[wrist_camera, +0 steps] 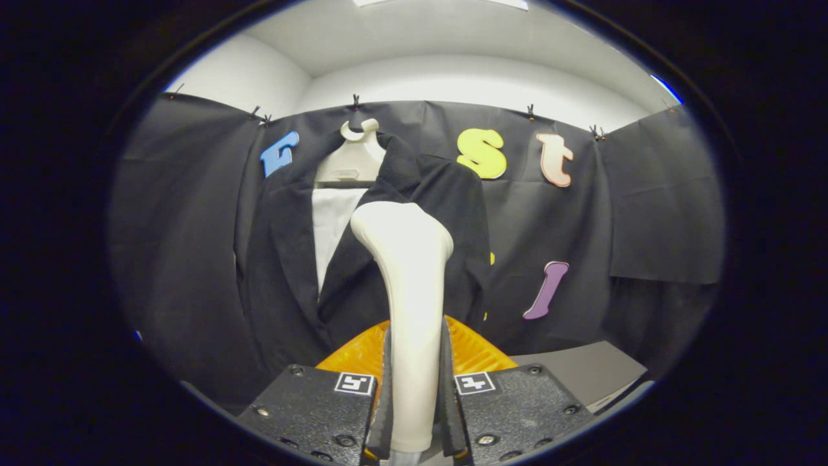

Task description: Iron the clothes twice with a garment steamer, once on the left side and once on the right side.

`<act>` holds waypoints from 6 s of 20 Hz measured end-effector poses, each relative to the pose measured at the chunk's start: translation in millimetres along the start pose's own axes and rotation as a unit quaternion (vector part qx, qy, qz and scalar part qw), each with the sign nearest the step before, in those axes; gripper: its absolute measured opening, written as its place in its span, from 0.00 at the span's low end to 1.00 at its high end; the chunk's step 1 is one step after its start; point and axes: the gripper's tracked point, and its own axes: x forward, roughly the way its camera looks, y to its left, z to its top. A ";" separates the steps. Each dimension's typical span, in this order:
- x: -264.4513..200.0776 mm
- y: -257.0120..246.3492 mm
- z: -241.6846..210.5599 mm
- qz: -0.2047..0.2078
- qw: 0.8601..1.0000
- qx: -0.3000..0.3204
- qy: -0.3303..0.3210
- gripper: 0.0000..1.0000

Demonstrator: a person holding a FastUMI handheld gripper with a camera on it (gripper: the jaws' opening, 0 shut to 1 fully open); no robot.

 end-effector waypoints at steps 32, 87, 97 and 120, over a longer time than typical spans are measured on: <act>-34.7 16.0 -230.4 -0.007 0.985 -0.010 0.175 0.32; 27.5 208.6 20.9 0.091 0.992 -0.042 0.076 0.32; 26.8 192.1 -50.0 0.083 0.988 -0.040 0.122 0.32; -10.4 188.9 -222.0 0.101 0.966 -0.045 0.234 0.32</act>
